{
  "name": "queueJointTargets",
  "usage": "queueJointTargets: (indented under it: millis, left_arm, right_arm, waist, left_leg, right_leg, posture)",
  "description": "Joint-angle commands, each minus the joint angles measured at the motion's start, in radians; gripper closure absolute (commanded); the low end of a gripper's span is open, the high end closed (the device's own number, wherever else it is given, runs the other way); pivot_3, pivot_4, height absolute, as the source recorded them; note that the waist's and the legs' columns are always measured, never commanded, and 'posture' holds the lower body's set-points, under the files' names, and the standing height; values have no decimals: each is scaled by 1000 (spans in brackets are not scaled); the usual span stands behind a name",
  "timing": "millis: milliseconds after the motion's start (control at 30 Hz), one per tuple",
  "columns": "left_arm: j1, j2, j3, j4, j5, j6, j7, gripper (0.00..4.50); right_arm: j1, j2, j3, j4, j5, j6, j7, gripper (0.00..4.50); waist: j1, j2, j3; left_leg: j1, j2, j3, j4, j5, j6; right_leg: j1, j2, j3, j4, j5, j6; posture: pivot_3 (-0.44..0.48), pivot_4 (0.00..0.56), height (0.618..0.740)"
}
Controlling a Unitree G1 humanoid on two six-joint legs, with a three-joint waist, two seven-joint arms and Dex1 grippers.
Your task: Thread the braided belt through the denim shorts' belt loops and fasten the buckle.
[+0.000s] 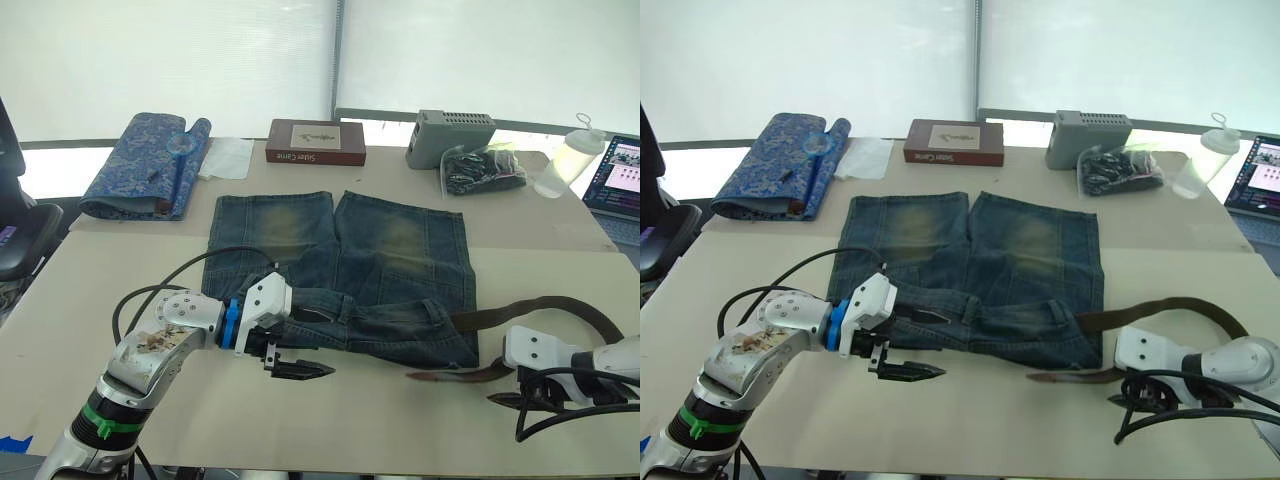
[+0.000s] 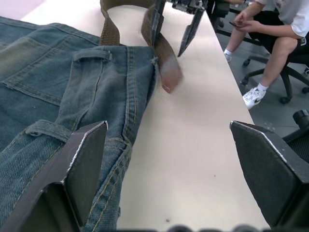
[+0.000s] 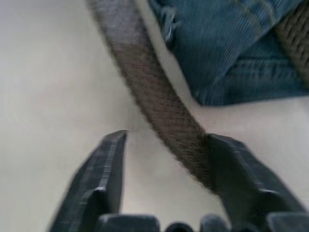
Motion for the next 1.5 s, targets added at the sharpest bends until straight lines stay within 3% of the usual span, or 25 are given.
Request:
queueJointTargets:
  millis: [33, 133, 167, 400, 700, 1167, 1267, 1333, 1367, 1500]
  left_arm:
    - [-28, -24, -13, 0, -17, -39, -3, 192]
    - [-60, -54, -32, 44, -28, -49, -23, 192]
    - [-73, -64, -42, 60, -22, -55, -28, 192]
    - [-201, -158, -130, 211, 23, -122, -70, 192]
    - [-296, -250, -153, 375, 32, -120, -79, 192]
    - [-319, -271, -177, 415, 54, -153, -134, 192]
    - [-321, -283, -176, 419, 41, -143, -144, 983]
    - [-324, -285, -179, 420, 38, -136, -158, 1830]
    - [-326, -282, -184, 419, 35, -129, -173, 2533]
    - [-328, -274, -186, 409, 15, -91, -207, 4195]
  right_arm:
    - [-18, 4, -18, -1, 26, -15, 43, 3314]
    - [-18, 8, -79, -67, 143, 71, 102, 4314]
    - [-20, 6, -102, -93, 192, 115, 122, 4447]
    - [-124, -23, -149, -194, 381, 287, 171, 4447]
    - [-150, -55, -166, -274, 409, 286, 218, 4447]
    - [-176, -63, -177, -369, 430, 308, 207, 4447]
    - [-170, -66, -193, -387, 435, 306, 215, 4500]
    - [-169, -64, -203, -400, 442, 309, 215, 4500]
    - [-171, -64, -206, -406, 446, 312, 213, 4500]
    - [-172, -56, -217, -412, 451, 324, 202, 4500]
  waist:
    - [1, 0, 0]
    - [3, 0, 0]
    - [2, 0, 0]
    - [2, 0, 0]
    - [3, -1, 0]
    - [2, -1, 0]
    - [2, -1, 0]
    - [2, -1, 0]
    - [2, -1, 0]
    - [1, -1, 0]
  left_leg:
    - [0, 0, 0, 0, 0, 0]
    - [0, 0, 0, 1, 0, 0]
    - [0, 0, 0, 1, 0, 0]
    - [0, 0, -1, 1, 0, 0]
    - [-2, 0, -1, 2, -1, 1]
    - [-3, 0, -1, 4, -1, 2]
    - [-3, 0, -1, 4, -1, 2]
    - [-3, 0, -1, 4, -1, 2]
    - [-3, 0, -1, 4, -1, 2]
    - [-3, 0, -1, 4, -1, 2]
  right_leg:
    - [0, 0, 0, 0, 0, 0]
    - [1, 0, 0, 0, 0, 0]
    - [1, 0, 0, 0, 0, 0]
    - [1, 0, 0, 0, 1, 0]
    - [-1, 0, 0, 0, 1, 0]
    - [0, -1, 0, 0, 2, 1]
    - [0, -1, 0, 0, 2, 1]
    - [0, -1, 0, 0, 2, 1]
    - [-1, -1, 0, 0, 2, 1]
    - [-1, -1, 0, 0, 2, 1]
  posture:
    - [0, 150, 740]
    - [0, 150, 740]
    - [0, 150, 740]
    - [0, 150, 740]
    - [0, 150, 740]
    - [0, 150, 740]
    - [0, 150, 740]
    - [0, 150, 740]
    - [0, 150, 740]
    - [0, 150, 740]
